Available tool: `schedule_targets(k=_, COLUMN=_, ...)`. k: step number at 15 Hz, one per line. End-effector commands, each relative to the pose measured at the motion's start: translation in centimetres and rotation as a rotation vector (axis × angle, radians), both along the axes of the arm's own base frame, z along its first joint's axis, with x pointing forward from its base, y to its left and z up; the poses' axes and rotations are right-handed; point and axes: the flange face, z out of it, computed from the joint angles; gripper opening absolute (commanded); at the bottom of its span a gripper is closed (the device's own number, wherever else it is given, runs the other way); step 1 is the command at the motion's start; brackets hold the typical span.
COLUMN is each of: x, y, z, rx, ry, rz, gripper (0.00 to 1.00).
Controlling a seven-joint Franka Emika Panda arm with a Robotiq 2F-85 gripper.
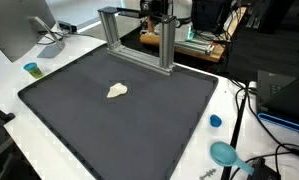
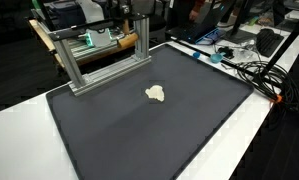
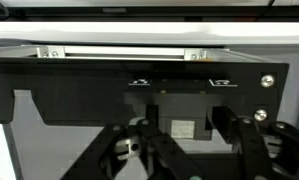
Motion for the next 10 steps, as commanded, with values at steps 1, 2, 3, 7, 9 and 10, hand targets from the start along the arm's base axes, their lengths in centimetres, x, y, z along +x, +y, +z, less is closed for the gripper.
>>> schedule_targets(k=1, x=-0.5, y=-0.5, z=0.3, rx=-0.014, ry=0.019, rz=-0.075, gripper=0.93)
schedule_targets(k=2, x=-0.5, y=-0.8, z=0.5, rx=-0.019, ry=0.015, rz=-0.089, gripper=0.99)
schedule_targets(k=3, x=-0.5, y=-1.4, z=0.9, rx=-0.03, ry=0.006, rz=-0.108, gripper=1.0)
schedule_targets(k=7, x=-1.3, y=-4.8, z=3.6, rx=-0.033, ry=-0.1, rz=-0.145, gripper=1.0)
schedule_targets(k=9, x=-0.2, y=-4.2, z=2.5, rx=-0.022, ry=-0.073, rz=-0.145, gripper=1.0)
schedule_targets(k=10, x=-0.4, y=-5.0, z=3.4, rx=-0.018, ry=-0.108, rz=-0.155, gripper=1.0)
